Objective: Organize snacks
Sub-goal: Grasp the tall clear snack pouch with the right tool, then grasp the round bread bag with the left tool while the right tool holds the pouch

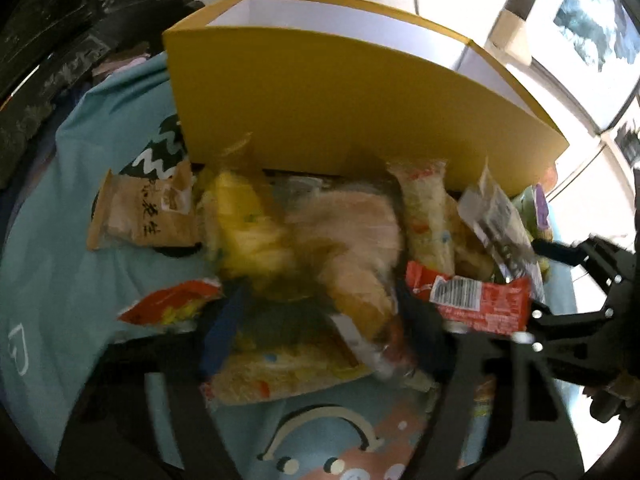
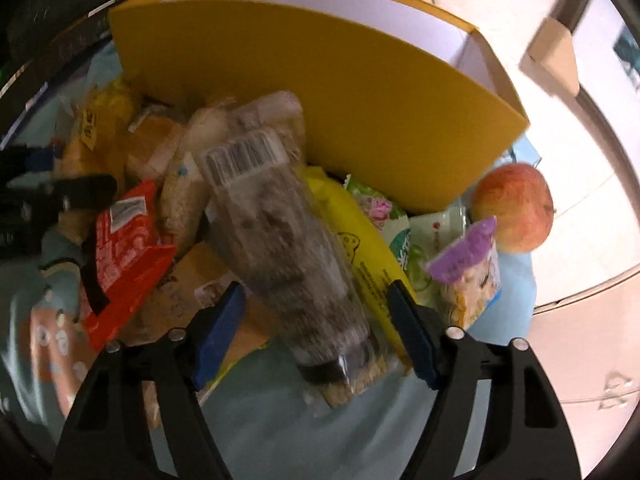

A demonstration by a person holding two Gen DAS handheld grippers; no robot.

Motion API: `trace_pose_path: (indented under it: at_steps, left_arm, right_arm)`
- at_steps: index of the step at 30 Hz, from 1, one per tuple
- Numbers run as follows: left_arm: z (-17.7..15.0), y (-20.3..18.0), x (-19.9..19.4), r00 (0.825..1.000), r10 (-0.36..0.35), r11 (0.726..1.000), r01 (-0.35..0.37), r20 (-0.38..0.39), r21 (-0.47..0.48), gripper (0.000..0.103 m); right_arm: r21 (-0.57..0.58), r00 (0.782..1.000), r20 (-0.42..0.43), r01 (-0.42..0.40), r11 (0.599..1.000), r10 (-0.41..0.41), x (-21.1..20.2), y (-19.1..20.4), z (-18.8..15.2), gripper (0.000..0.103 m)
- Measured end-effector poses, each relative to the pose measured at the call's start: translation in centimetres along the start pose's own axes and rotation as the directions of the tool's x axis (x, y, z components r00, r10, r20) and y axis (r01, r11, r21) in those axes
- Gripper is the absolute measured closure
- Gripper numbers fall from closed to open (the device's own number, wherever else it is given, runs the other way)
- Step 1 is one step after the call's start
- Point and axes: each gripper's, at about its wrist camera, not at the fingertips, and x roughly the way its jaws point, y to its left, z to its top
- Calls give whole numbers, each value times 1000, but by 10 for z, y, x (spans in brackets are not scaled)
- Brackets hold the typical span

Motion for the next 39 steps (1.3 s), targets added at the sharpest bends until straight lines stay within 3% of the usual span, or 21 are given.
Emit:
trace_pose_path:
  at_steps: [2, 4, 11, 18, 19, 20, 21, 22, 26, 31, 33, 35, 39]
  left_arm:
    - [-2, 5, -7, 999, -36, 999, 36, 3, 11, 69]
    - [-6, 10, -17, 997, -76, 997, 76, -2, 4, 73]
    - [-25, 27, -56, 991, -133, 991, 134, 29, -20, 75]
    - [-46, 34, -70, 978, -207, 978, 206, -35, -31, 75]
    - [-50, 33, -66, 972, -224, 974, 222, -77, -36, 70]
    - [-56, 33, -58, 960, -242, 970, 238, -142, -44, 50]
    - [-67, 32, -45, 947, -222, 975, 217, -231, -48, 41]
    - [-74, 33, -41, 954, -181, 984, 176, -241, -39, 40]
    - [-84, 42, -42, 974, -152, 988, 142, -169, -67, 42]
    - [-79, 41, -41, 976, -161, 986, 152, -145, -66, 40]
    - [-81, 38, -38, 973, -161, 986, 153, -164, -61, 46]
    - [-79, 32, -37, 976, -147, 989, 147, -159, -13, 63]
    - [-82, 26, -41, 977, -140, 988, 148, -160, 39, 70]
  right_arm:
    - [-5, 1000, -8, -29, 1000, 29, -4, 3, 0, 66]
    - [11, 999, 3, -50, 999, 50, -11, 3, -3, 71]
    - [161, 985, 49, -170, 972, 164, -43, -14, -30, 72]
    - [274, 962, 69, -274, 922, 265, -63, -25, -53, 72]
    - [274, 961, 65, -275, 922, 268, -67, -21, -56, 72]
    - [273, 962, 50, -273, 922, 269, -65, -18, -59, 72]
    - [277, 963, 35, -267, 923, 268, -63, -15, -62, 72]
    - [284, 963, 22, -263, 922, 268, -61, -9, -66, 72]
    - [287, 962, 17, -265, 921, 271, -59, 3, -69, 72]
    - [261, 967, 22, -252, 932, 255, -63, 8, -67, 72]
    - [255, 969, 22, -242, 936, 245, -63, 7, -66, 72]
    - [232, 974, 14, -224, 947, 227, -60, 8, -67, 71]
    - [221, 976, -46, -198, 955, 213, -40, 9, -71, 67]
